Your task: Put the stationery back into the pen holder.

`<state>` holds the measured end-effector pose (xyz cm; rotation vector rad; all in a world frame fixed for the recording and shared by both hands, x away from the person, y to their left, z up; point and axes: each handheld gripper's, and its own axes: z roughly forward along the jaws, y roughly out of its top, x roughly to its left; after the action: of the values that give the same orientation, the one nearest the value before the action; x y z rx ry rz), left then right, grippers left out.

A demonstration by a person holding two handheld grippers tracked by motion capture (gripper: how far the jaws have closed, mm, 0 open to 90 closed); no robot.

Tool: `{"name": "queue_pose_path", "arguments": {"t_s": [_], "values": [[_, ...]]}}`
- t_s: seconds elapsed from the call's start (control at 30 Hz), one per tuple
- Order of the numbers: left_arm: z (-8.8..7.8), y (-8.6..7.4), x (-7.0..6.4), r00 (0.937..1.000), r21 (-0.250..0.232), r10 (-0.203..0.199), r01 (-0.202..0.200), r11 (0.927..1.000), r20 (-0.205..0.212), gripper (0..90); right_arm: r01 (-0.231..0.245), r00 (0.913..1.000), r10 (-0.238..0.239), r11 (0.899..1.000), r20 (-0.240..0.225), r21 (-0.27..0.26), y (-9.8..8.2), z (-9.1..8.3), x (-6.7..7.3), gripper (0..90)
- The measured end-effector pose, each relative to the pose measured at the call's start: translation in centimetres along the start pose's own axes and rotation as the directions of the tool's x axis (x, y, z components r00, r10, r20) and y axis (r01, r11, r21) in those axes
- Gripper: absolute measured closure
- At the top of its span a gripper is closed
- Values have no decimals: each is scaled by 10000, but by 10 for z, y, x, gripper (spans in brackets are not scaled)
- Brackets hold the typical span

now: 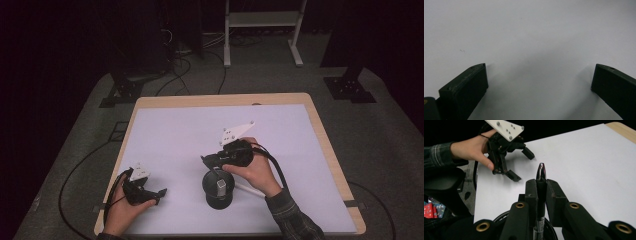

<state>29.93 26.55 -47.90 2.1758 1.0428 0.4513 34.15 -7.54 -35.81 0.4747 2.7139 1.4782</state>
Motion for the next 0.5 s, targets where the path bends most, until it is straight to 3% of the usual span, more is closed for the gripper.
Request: {"name": "queue_pose_path", "arguments": {"t_s": [0.5], "values": [[0, 0, 0, 10000, 4, 7, -7, 10000, -1, 0, -67, 10000, 68, 9983, -14, 577, -12, 8, 0, 794]]}}
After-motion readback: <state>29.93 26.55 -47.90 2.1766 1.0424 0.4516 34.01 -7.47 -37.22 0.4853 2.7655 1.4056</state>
